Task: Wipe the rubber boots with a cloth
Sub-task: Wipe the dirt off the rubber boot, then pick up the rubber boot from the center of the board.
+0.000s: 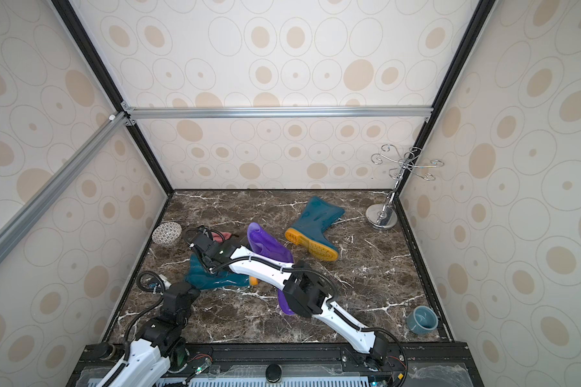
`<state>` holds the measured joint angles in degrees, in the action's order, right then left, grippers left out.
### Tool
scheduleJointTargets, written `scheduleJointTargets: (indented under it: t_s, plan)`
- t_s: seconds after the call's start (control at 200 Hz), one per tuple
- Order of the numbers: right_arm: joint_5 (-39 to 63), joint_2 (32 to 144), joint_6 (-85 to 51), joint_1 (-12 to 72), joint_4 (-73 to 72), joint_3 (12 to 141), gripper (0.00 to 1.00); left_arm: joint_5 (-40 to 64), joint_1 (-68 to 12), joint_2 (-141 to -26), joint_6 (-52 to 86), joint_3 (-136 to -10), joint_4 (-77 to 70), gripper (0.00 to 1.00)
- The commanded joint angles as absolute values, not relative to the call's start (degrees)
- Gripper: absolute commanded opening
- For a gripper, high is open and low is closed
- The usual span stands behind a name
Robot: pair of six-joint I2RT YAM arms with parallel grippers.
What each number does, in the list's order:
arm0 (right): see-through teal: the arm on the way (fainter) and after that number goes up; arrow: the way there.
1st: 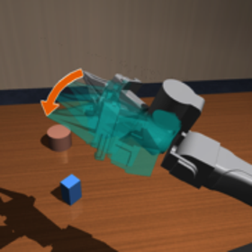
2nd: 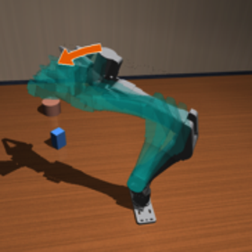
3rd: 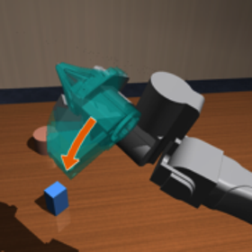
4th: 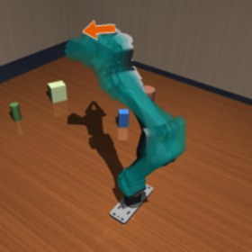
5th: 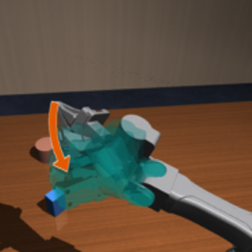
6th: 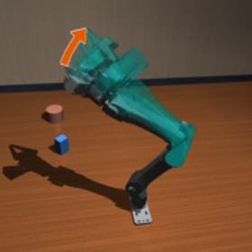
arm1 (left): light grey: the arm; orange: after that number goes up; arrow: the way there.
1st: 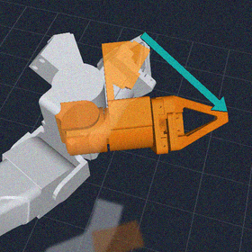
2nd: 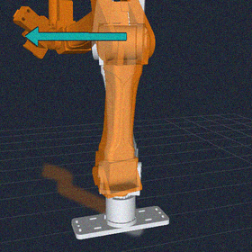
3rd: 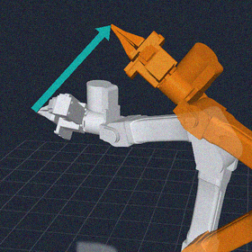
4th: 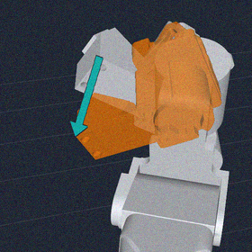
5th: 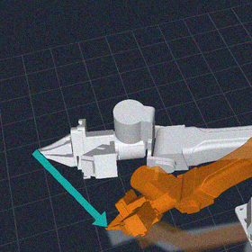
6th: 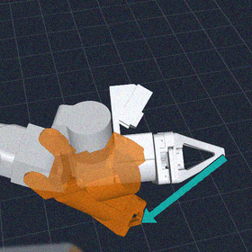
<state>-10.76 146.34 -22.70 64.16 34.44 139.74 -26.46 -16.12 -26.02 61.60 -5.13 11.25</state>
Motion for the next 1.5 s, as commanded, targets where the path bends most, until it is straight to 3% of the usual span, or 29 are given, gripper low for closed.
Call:
scheduleJointTargets:
  t_s: [0.0,0.205,0.45,0.72,0.97,1.495]
  plan:
    - [-4.0,149.3,-23.5,63.5,35.5,145.5,0.0,-27.8,-15.7,-25.1,60.7,-5.0,10.5,0.0]
    - [-6.0,147.1,-23.5,62.5,36.7,145.2,0.0,-27.7,-15.6,-25.5,60.7,-5.1,10.5,0.0]
    - [-15.0,134.6,-25.9,59.5,31.4,122.8,0.0,-27.9,-15.6,-25.4,60.8,-5.1,10.4,0.0]
    - [-23.0,128.0,-23.6,59.4,35.8,117.5,0.0,-27.6,-15.7,-25.6,60.6,-5.1,10.0,0.0]
    - [-16.0,119.0,-16.2,59.9,30.8,116.1,0.0,-28.1,-15.6,-25.8,61.0,-5.3,10.1,0.0]
    - [-12.3,99.2,-7.1,64.8,30.0,119.7,0.0,-29.8,-15.6,-28.4,60.1,-13.2,9.6,0.0]
